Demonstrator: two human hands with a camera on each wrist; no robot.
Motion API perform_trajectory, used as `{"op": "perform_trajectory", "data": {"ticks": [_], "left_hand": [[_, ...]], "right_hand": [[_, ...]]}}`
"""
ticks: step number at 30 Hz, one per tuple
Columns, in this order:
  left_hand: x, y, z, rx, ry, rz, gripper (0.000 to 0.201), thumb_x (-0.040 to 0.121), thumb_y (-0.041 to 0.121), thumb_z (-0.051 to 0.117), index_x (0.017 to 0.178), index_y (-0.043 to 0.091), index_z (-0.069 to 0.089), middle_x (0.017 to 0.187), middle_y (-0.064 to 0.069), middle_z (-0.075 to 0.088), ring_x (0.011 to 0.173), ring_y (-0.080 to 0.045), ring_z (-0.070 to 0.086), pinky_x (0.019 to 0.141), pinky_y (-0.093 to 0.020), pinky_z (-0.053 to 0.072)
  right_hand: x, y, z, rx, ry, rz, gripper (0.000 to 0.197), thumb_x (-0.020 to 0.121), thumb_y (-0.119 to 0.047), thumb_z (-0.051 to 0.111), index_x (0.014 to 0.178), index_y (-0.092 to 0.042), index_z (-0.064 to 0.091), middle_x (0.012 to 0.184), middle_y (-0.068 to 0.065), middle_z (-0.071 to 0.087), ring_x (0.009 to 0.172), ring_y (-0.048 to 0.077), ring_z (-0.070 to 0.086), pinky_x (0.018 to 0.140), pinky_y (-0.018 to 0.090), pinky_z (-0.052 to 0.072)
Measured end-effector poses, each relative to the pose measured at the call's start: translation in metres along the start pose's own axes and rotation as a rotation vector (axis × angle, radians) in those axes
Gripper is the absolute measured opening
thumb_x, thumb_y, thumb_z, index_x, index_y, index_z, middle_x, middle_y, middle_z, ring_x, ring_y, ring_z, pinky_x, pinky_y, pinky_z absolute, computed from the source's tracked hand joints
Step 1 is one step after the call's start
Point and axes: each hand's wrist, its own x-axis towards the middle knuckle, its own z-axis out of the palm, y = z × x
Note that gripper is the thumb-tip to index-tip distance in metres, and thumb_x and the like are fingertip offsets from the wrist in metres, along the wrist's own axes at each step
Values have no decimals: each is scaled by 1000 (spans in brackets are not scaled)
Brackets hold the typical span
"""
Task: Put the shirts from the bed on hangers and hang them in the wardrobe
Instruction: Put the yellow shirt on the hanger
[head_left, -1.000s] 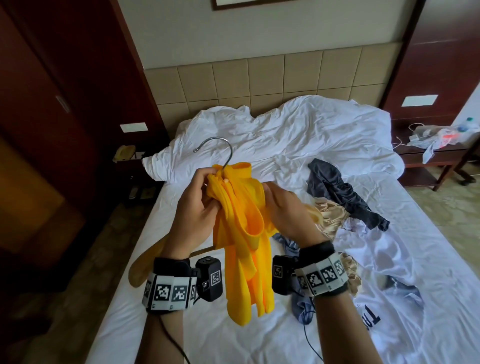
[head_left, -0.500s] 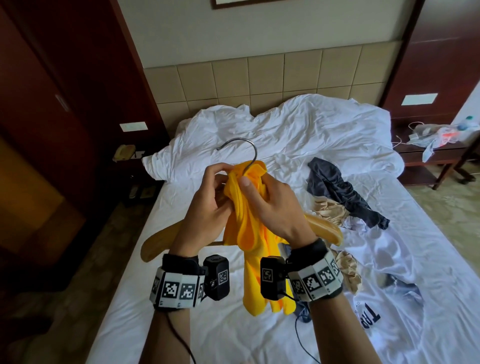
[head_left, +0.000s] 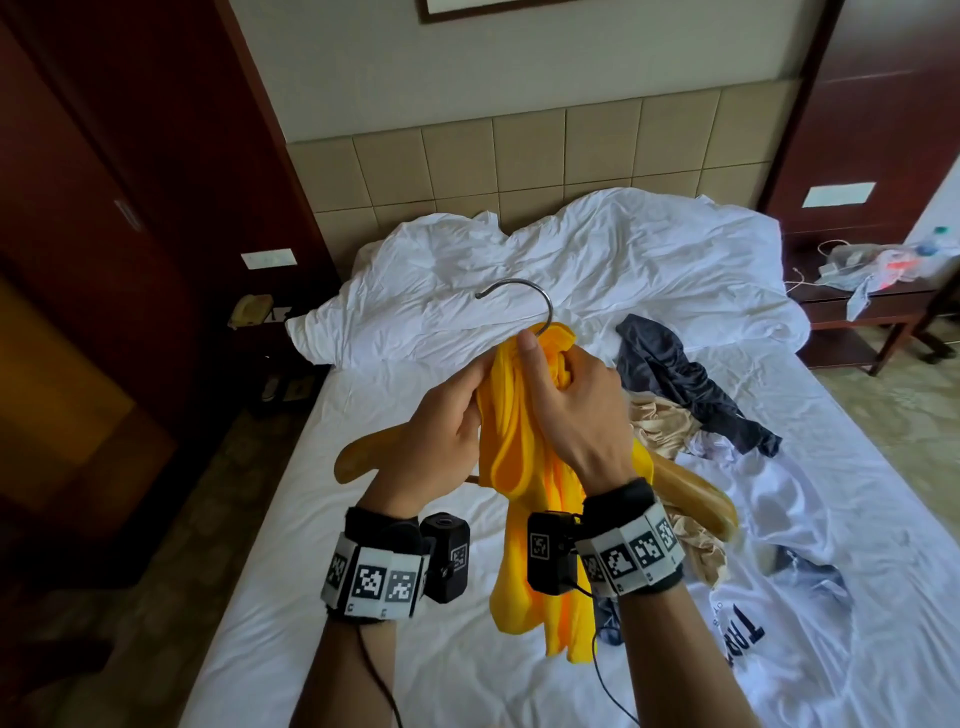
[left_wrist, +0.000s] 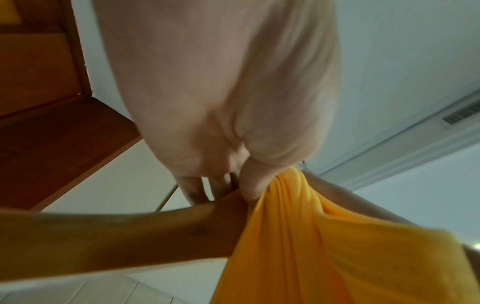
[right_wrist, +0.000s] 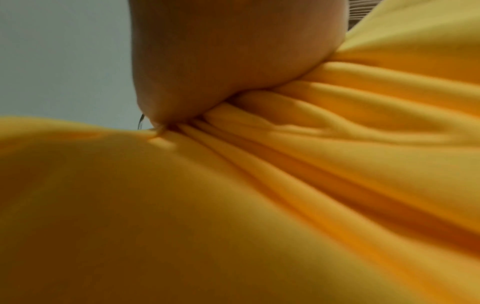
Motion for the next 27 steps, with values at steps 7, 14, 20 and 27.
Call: {"op": "perform_trajectory", "data": {"ticks": [7,14,20,27], "left_hand": [[-1,1,0,174,7,-13,62,107,10,38,160,42,31,135,2,67,121,-15,66,104,-42,55],[-9,2,-18,363,304,-101,59,92,-11,42,134,21,68,112,-2,74,91,-8,63,75,-9,46],[-10,-17,-38,473,560,-214,40,87,-6,51,104,23,73,96,-1,73,87,-27,66,63,-36,49],[-28,-49,-74,608,620,-578,37,95,-4,50,122,12,70,120,-18,64,108,-41,62,81,-48,50]], "right_hand": [[-3,-3,-1,-36,36,30,65,96,-76,49,64,-22,34,54,-8,39,53,7,44,55,34,30],[0,-2,-5,62,175,63,66,99,-71,49,63,-19,28,54,-7,31,50,12,29,51,35,24],[3,5,-6,178,224,14,65,101,-68,50,63,-23,24,51,-10,26,52,8,23,51,28,20],[6,13,-14,174,250,39,69,100,-73,47,64,-17,28,55,-9,29,54,14,26,57,35,23]]}}
